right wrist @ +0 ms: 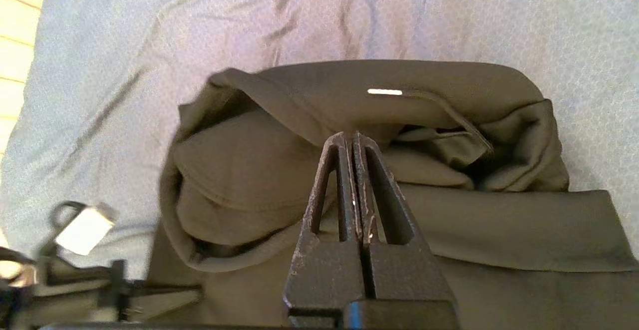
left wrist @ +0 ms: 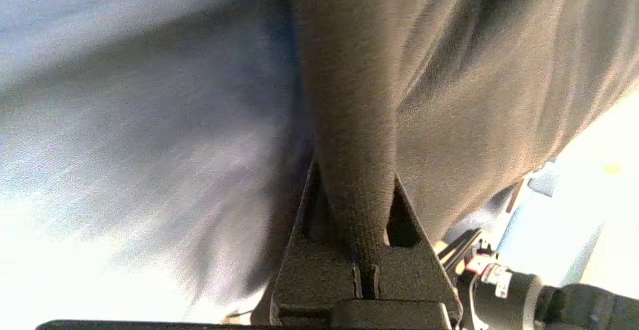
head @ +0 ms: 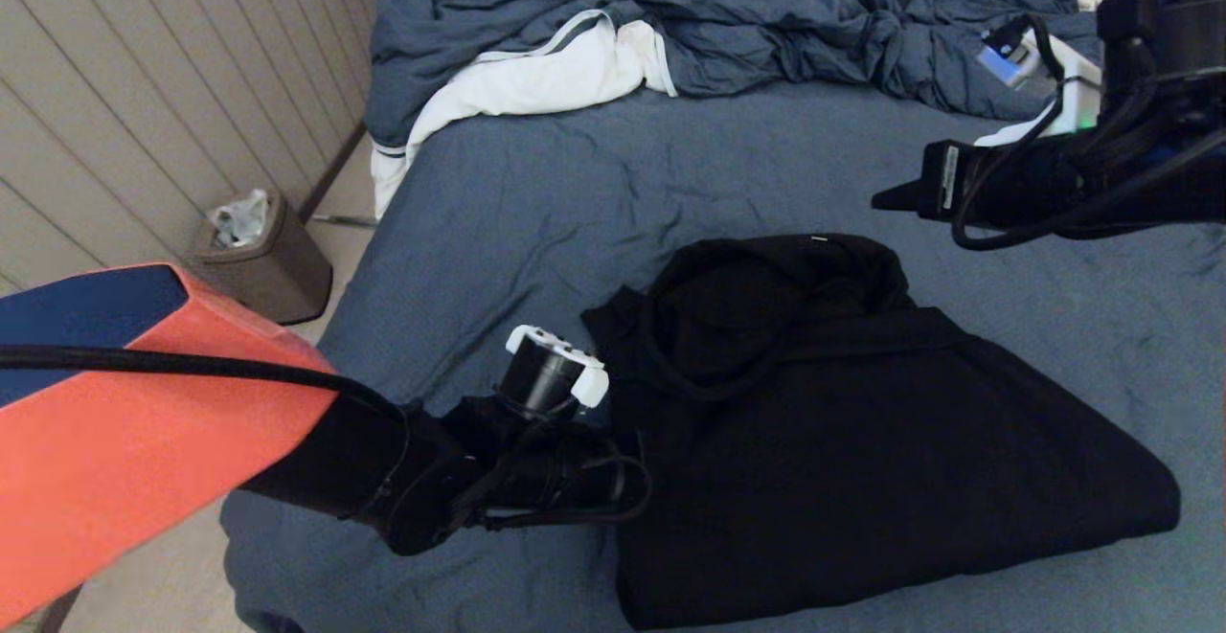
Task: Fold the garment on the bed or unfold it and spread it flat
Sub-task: Unfold the black sweatshirt
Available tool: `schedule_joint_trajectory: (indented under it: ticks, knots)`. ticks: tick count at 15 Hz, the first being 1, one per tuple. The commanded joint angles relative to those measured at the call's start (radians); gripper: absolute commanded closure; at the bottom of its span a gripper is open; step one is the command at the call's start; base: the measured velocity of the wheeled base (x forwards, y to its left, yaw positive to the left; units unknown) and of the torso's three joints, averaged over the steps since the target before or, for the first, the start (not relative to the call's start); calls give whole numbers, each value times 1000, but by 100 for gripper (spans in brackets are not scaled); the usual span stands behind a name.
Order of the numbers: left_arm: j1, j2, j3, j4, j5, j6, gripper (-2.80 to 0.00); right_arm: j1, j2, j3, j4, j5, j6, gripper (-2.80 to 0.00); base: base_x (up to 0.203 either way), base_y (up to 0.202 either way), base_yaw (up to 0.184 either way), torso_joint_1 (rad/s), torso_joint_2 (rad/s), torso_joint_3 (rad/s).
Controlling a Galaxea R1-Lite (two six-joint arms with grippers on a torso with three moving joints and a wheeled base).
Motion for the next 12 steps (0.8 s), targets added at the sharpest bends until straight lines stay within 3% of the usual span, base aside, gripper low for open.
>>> schedule_joint_trajectory:
  ticks: [1, 7, 12]
  knots:
    - [30, -77, 52, -1, 1, -3, 0, 1, 2, 0, 1, 1, 1, 0, 0, 0, 0, 0, 0, 0]
    - [183, -168, 189, -10, 1, 6, 0, 1, 2, 3, 1, 1, -1, 0, 0, 0, 0, 0, 0, 0]
    - [273, -187, 334, -183, 1, 11, 0, 1, 3, 3, 1, 1, 1, 0, 0, 0, 0, 0, 0, 0]
